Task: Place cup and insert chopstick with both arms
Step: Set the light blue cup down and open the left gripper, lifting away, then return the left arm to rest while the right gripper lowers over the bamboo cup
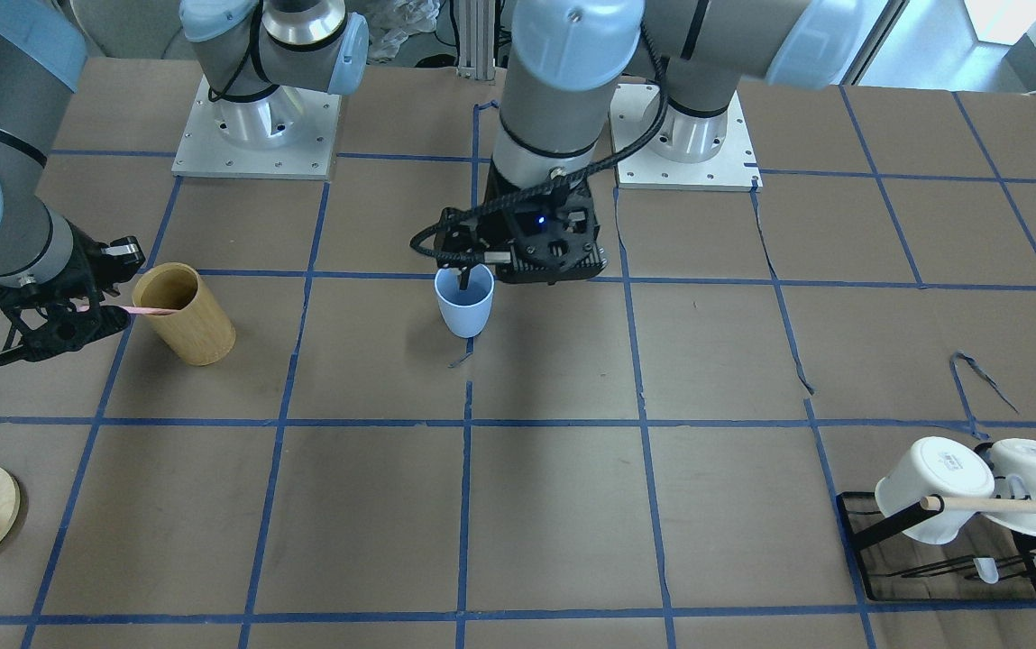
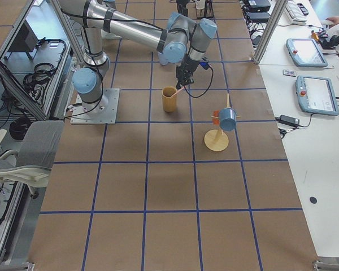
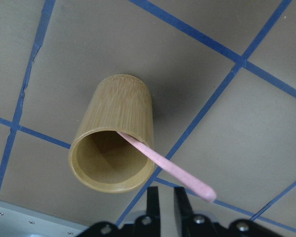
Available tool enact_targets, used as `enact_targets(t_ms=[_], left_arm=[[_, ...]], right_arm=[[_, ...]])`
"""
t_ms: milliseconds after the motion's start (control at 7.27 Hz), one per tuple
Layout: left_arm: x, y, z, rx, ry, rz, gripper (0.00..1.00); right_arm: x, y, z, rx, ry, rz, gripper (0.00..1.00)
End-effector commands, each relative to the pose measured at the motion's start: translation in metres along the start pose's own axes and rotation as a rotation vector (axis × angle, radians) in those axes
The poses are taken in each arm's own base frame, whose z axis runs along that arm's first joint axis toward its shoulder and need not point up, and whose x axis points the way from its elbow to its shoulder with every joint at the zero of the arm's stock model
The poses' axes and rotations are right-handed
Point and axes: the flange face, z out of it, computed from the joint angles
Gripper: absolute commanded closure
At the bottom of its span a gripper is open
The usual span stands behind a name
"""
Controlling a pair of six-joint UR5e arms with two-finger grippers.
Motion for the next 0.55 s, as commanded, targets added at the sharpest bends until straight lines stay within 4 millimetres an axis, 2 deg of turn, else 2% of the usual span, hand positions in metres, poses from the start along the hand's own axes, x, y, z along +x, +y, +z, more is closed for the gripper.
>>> enact_targets(t_ms=[0, 138, 275, 412], left_arm=[[-0.096, -0.024, -0.072, 0.02, -0.003, 0.145, 0.0], [-0.14, -0.018, -0.08, -0.077, -0.018, 0.2, 0.0], [-0.17, -0.003, -0.095, -0.102, -0.097, 0.208, 0.0], [-0.178, -0.012, -0.104, -0.015, -0.117, 0.185, 0.0]], right_arm=[[0.008, 0.001, -0.029, 0.053, 0.032, 0.012, 0.0], [0.011, 0.001, -0.031, 0.06, 0.035, 0.04, 0.0], [0.02, 0.005, -0.026, 0.056, 0.018, 0.216, 0.0], [0.024, 0.008, -0.023, 0.06, -0.02, 0.43, 0.0]])
